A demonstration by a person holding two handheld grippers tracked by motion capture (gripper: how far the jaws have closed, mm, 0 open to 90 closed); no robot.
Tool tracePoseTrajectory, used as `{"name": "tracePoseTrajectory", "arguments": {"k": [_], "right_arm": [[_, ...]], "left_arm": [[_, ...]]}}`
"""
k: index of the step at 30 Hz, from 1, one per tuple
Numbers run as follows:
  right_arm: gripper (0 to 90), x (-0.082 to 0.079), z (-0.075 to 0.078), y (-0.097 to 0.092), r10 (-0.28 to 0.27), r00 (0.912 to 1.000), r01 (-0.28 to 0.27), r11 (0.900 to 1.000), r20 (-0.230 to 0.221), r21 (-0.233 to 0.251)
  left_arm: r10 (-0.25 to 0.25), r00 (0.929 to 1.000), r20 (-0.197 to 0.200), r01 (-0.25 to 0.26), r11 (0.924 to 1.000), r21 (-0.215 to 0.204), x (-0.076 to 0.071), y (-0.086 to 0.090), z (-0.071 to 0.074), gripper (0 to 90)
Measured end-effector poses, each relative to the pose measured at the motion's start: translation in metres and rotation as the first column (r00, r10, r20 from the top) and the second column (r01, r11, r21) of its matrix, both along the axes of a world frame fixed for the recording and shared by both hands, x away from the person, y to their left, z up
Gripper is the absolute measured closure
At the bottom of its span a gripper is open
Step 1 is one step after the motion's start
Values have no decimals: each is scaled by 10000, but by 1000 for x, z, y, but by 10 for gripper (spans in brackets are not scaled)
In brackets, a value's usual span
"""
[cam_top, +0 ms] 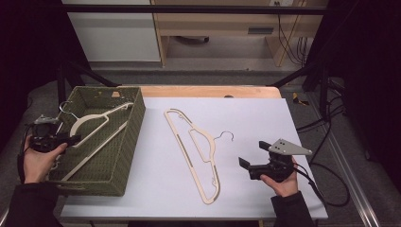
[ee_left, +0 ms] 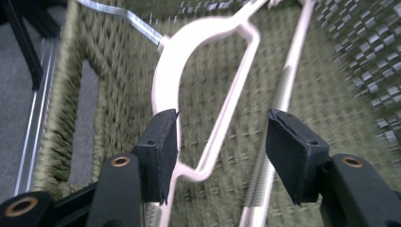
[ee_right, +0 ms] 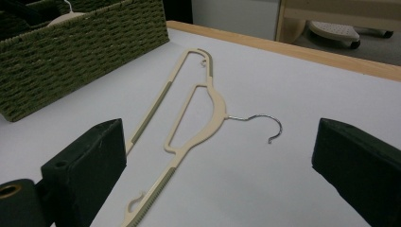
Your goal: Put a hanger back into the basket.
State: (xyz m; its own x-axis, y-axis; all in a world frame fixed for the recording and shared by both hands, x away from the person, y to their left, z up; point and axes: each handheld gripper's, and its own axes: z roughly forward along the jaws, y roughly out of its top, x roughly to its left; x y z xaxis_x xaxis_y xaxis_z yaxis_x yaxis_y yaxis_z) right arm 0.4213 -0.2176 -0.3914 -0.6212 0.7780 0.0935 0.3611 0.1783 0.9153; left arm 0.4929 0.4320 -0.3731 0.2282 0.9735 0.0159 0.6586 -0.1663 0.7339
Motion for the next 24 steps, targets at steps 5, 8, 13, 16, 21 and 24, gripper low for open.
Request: {"name": "tracePoseTrajectory", "arguments": {"k": [5,8,13,16,21,24], "right_arm": [[46,1,-1,1,35,10000,-35,10000,-24,-58],[47,1,-2,3,16,10000,-16,10000,-50,-63],[49,1,-1,7,-83,9999,83,9999,-91,62],[66,0,-2,11,-45,9999,45,10000,-137,12],[75,1,-5,18,-173,9991,166,9997,-381,-200],[77,2,-8,23,-177,9987,159,9992,-485,-370]], "left_arm": [[-638,9887,1355,744,9944,-748,-15,-20,18,360],[-1152,9703,2128,1398,9847,-1042,-24,-38,29,297],[-2043,9270,3144,2569,9569,-1357,-38,-77,45,214],[-2650,8933,3631,3342,9317,-1422,-46,-106,51,165],[-3811,8392,3878,4590,8789,-1295,-54,-154,48,127],[-4294,8162,3866,5097,8502,-1318,-57,-180,40,107]]}}
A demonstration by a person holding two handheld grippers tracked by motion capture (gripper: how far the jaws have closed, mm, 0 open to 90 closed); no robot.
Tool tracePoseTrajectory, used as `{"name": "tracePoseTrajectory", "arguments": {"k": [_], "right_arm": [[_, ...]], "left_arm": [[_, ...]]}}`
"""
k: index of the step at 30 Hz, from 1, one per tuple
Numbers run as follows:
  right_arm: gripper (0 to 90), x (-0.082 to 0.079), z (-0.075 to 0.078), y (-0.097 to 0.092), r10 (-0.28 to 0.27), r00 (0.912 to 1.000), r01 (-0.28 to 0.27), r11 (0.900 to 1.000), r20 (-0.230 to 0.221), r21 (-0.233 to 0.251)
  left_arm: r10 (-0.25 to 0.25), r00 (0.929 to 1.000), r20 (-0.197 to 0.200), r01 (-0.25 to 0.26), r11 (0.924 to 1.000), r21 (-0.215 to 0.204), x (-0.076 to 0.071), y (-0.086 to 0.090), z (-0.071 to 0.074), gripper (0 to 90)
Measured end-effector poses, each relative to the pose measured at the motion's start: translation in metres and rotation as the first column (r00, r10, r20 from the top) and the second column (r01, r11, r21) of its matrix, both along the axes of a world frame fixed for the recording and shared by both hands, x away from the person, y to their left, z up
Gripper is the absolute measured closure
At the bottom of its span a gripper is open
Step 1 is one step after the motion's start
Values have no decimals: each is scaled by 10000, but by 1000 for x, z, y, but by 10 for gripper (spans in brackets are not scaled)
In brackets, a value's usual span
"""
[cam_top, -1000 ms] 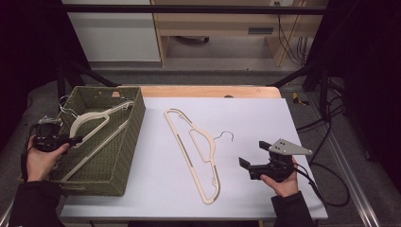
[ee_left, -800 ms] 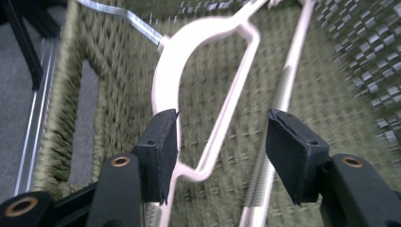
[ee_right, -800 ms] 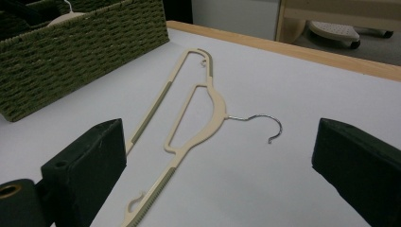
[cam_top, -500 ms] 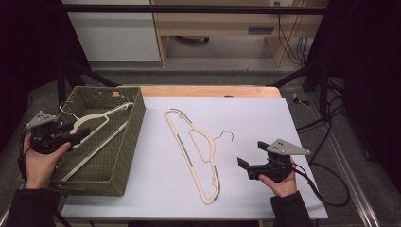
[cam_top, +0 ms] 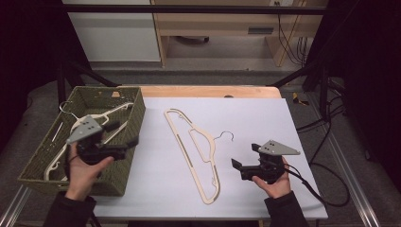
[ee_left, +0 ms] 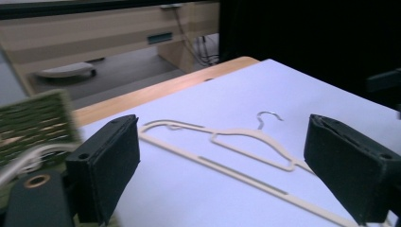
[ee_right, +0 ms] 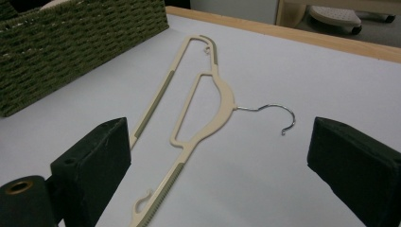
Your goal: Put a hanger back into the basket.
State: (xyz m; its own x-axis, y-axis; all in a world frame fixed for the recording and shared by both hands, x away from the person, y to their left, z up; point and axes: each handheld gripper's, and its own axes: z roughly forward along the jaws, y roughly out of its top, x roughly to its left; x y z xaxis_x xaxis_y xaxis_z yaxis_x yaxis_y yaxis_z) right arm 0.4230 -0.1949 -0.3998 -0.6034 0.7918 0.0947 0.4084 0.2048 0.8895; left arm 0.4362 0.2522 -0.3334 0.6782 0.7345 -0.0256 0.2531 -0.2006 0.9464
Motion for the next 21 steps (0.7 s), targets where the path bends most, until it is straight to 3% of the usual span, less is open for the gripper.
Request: {"name": "tracePoseTrajectory", "arguments": {"k": [8,13,16,21], "right_arm": [[87,0,-6,13,-19,9997,11,9994,-237,-354],[91,3,-14,26,-59,9987,30,9984,-499,-569],[104,7,-21,33,-206,9967,147,9971,-786,-741],[142,13,-34,43,-274,9932,139,9929,-1130,-1183]], "left_arm": [[-601,9979,-246,605,9980,166,-5,-42,-28,97],[-788,9957,-490,817,9947,619,-7,-55,-46,94],[-942,9936,-627,982,9931,648,-8,-59,-56,95],[-830,9916,-992,925,9912,947,-5,-63,-72,95]]}}
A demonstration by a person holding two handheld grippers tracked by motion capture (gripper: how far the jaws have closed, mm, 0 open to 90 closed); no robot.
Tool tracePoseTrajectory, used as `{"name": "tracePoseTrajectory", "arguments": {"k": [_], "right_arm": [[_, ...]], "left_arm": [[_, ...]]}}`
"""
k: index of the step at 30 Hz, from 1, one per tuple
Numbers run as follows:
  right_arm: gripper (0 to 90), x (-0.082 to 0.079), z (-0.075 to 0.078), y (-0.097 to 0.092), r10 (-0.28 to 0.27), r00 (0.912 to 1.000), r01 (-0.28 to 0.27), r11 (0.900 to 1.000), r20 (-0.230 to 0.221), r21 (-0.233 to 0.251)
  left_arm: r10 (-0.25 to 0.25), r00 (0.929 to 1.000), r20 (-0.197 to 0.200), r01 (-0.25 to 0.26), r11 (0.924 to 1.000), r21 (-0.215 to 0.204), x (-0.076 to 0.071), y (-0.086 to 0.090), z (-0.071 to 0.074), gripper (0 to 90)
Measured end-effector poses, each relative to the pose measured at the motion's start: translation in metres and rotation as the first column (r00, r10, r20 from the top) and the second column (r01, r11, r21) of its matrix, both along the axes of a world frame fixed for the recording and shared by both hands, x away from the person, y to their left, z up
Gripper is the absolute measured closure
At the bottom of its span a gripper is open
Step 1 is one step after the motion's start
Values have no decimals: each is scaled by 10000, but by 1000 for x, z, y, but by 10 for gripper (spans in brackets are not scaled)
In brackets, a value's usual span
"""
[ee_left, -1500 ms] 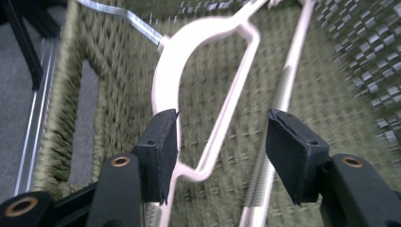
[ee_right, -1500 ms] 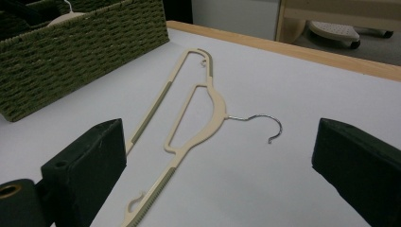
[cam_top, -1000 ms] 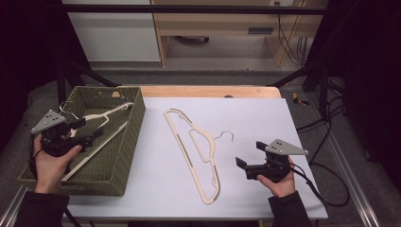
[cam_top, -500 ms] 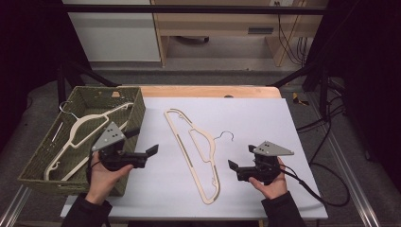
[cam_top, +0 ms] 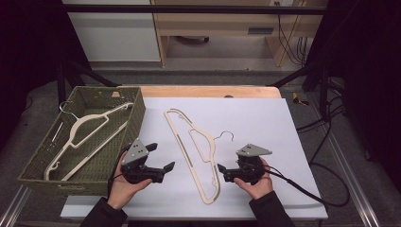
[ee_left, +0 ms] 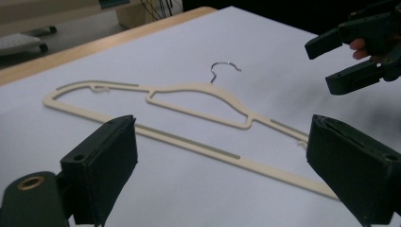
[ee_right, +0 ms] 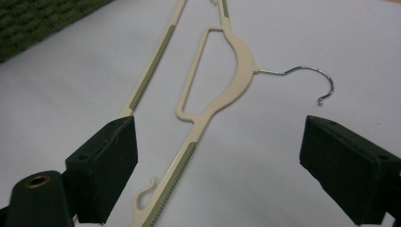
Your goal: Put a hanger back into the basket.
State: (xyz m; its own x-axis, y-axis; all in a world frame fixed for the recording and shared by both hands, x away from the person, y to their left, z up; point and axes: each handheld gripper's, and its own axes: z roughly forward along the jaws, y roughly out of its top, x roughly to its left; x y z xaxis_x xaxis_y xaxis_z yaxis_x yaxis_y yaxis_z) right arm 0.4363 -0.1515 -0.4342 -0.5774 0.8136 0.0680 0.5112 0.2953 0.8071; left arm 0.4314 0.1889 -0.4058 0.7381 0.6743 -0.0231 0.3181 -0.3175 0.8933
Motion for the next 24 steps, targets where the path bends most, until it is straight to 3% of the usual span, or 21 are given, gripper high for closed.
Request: {"name": "tracePoseTrajectory", "arguments": {"k": [7,17,20,22,24], "right_arm": [[244,9,-19,19,90,9989,-132,9955,-450,-942],[391,17,-37,37,-110,9959,-27,9885,-898,-1512],[489,17,-42,45,-53,9956,-145,9778,-936,-2091],[562,16,-41,48,-80,9942,-145,9780,-1068,-2079],[579,16,-41,48,-223,9921,-21,9810,-1235,-1939]], "left_arm": [[110,9997,-211,-107,9999,102,5,1,-9,94],[279,9993,-249,-278,9996,19,7,5,-10,98],[291,9993,-215,-291,9996,19,6,4,-10,102],[287,9994,-214,-286,9996,41,6,4,-10,103],[301,9994,-190,-301,9995,-12,6,5,-9,103]]}}
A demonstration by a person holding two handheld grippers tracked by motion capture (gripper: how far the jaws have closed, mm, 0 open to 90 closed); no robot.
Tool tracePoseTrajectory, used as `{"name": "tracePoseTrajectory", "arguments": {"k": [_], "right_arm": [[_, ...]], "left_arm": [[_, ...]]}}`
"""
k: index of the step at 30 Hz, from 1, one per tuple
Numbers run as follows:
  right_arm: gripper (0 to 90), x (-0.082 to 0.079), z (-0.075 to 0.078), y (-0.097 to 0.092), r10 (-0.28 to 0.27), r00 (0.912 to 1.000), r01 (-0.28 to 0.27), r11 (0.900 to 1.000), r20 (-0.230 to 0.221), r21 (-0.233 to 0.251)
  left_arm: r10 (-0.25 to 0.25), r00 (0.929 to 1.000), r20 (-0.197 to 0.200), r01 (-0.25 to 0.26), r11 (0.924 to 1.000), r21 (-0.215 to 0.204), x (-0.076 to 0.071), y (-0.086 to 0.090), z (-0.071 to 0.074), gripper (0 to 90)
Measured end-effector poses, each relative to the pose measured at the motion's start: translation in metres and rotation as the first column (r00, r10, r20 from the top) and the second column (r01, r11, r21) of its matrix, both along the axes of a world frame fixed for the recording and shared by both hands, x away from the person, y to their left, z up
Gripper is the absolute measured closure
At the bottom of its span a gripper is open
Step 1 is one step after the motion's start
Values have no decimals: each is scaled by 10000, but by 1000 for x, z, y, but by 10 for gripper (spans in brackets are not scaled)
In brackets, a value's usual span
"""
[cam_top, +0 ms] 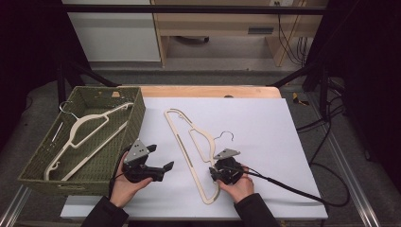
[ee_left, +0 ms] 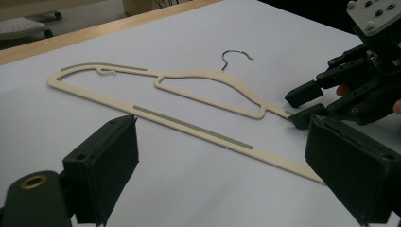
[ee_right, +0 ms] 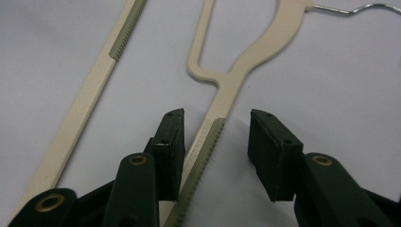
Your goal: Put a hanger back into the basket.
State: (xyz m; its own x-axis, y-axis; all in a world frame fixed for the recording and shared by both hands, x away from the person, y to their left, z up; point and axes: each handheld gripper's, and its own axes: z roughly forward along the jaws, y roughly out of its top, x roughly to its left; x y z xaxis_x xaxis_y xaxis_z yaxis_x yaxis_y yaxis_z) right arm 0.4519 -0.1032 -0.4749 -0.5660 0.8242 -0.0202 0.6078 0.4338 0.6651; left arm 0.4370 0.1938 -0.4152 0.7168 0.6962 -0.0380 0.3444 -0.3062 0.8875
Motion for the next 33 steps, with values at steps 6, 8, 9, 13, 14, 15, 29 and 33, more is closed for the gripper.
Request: {"name": "tracePoseTrajectory", "arguments": {"k": [6,8,9,13,14,15,29,33], "right_arm": [[760,3,5,-4,-483,9970,482,9988,-610,-24],[767,5,5,-7,-568,9957,574,9983,-730,62],[771,5,6,-7,-678,9940,693,9975,-855,139],[789,6,9,-15,-1056,9890,1042,9944,-1036,-189],[792,6,9,-19,-1186,9873,1169,9929,-1057,-223],[793,7,10,-23,-1274,9855,1257,9918,-1122,-221],[792,8,12,-32,-1621,9738,1544,9862,-1593,-598],[800,12,13,-38,-1525,9690,1521,9882,-1943,-169]], "left_arm": [[20,10000,18,-20,10000,-24,-1,1,0,106],[-17,10000,6,17,10000,2,-2,1,0,106],[-25,10000,12,25,10000,31,-2,1,0,106],[-43,10000,33,43,10000,23,-4,2,0,107],[-44,10000,29,44,10000,21,-4,2,0,107],[-47,10000,26,47,10000,29,-4,1,0,107],[-210,9997,-142,211,9997,104,-3,-8,-3,109],[-256,9995,-161,259,9995,201,-3,-10,-4,109]]}}
